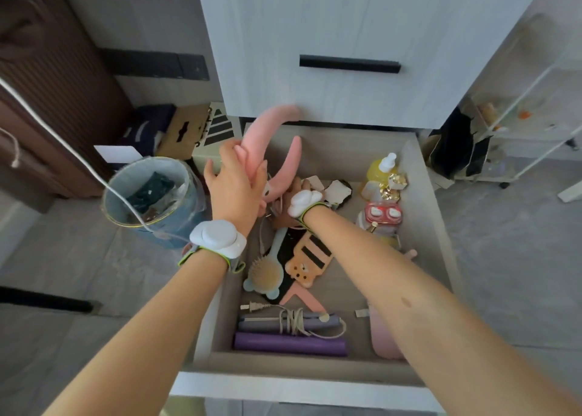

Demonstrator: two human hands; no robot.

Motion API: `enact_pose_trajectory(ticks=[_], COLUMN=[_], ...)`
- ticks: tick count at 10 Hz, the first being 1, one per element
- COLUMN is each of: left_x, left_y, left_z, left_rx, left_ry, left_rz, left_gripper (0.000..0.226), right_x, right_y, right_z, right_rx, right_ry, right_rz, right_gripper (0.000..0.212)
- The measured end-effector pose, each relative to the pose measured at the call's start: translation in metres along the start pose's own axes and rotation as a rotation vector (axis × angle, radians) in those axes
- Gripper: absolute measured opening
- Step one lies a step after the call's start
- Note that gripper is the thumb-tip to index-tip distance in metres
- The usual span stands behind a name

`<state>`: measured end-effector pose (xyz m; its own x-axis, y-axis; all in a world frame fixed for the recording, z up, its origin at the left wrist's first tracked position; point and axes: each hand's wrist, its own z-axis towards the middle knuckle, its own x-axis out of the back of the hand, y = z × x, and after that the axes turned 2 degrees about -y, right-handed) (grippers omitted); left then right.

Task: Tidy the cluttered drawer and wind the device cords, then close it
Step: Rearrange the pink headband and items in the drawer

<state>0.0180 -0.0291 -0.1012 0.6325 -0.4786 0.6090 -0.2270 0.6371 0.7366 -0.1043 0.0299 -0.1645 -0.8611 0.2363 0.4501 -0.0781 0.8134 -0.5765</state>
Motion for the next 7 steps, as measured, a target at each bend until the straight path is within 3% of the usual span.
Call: enact_pose_trajectory(ticks=[1,2,3,4,5,7], left_x=[0.001,0.001,0.001,0.003,0.004,0.005], left_y=[0.000,0.003,0.007,0.009,0.011,0.014], left_z=[0.000,-0.003,-0.004,-0.003,-0.005,-0.007], left_rx=[0.011,-0.028,-0.041,-0.028,-0.024,-0.028], left_ry=[-0.012,-0.015,0.002,0.003,-0.015,-0.017], left_rz=[0.001,-0.011,0.010,0.020,-0.013,-0.020], left_gripper=[0.040,0.037,0.038,0.039,0.038,0.038], right_x=[-0.013,-0.012,-0.013,-0.013,-0.014,-0.027], right_y=[0.027,0.030,0.030,0.033,0.029,0.031], right_z=[-0.004,-0.009,-0.036,-0.065,-0.093,-0.113], right_rx=[0.068,0.177,0.236,0.278,0.322,0.100], right_ry=[0.227,0.248,0.189,0.079,0.036,-0.351], right_rz=[-0.788,-0.597,-0.396,-0.463,-0.532,-0.650], right_gripper=[0.081,0.055,0.062,0.047,0.018,0.024])
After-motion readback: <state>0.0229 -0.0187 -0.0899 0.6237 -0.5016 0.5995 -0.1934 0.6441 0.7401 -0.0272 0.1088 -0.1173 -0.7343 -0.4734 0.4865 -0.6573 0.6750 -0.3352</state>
